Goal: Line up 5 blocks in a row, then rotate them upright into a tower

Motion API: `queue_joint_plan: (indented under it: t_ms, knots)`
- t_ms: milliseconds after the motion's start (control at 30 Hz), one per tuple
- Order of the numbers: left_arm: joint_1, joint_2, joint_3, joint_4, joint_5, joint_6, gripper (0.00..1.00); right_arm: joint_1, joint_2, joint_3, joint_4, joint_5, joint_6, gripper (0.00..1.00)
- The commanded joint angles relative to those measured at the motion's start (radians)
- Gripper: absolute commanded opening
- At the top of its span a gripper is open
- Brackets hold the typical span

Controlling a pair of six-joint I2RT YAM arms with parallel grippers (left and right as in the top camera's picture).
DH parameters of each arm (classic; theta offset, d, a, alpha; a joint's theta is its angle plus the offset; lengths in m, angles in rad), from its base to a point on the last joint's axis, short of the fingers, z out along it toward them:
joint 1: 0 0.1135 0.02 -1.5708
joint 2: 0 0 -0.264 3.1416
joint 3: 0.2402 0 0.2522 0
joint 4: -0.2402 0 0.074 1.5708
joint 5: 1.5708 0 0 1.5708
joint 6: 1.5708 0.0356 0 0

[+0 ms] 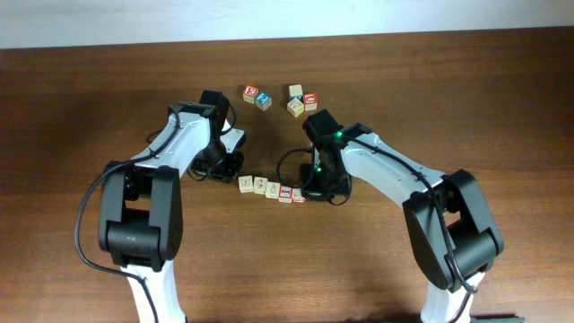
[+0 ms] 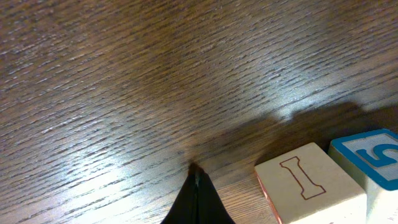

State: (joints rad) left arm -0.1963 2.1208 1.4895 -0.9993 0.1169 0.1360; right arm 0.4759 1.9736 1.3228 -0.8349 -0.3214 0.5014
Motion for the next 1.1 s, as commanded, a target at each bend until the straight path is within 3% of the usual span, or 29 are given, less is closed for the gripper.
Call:
queue_joint_plan:
  t_ms: [0,533,733,900,967,1000,1067]
  knots:
    - [-0.002,0.008,-0.004,0.010,0.045,0.020,0.00,0.002,-0.031,-0.011,0.023,0.019,0.012,0.04]
    - [-0.098,0.008,-0.004,-0.043,0.085,0.019,0.02,0.002,-0.030,-0.010,0.112,0.011,0.000,0.04]
    - [-0.070,0.008,-0.004,-0.060,-0.033,-0.016,0.03,-0.013,-0.042,-0.003,0.097,0.013,-0.027,0.04]
    - [0.027,0.007,0.111,-0.096,-0.080,-0.088,0.00,-0.023,-0.140,0.078,-0.041,0.014,-0.056,0.05]
    - [0.058,0.007,0.165,-0.102,-0.080,-0.134,0.04,0.010,-0.153,0.078,-0.118,0.012,-0.022,0.05]
    - [0.083,0.007,0.186,-0.090,-0.080,-0.159,0.14,0.032,-0.147,0.074,-0.157,0.012,-0.022,0.05]
    - [0.117,0.008,0.187,-0.059,-0.080,-0.167,0.23,0.106,-0.136,0.049,-0.201,0.013,-0.022,0.04]
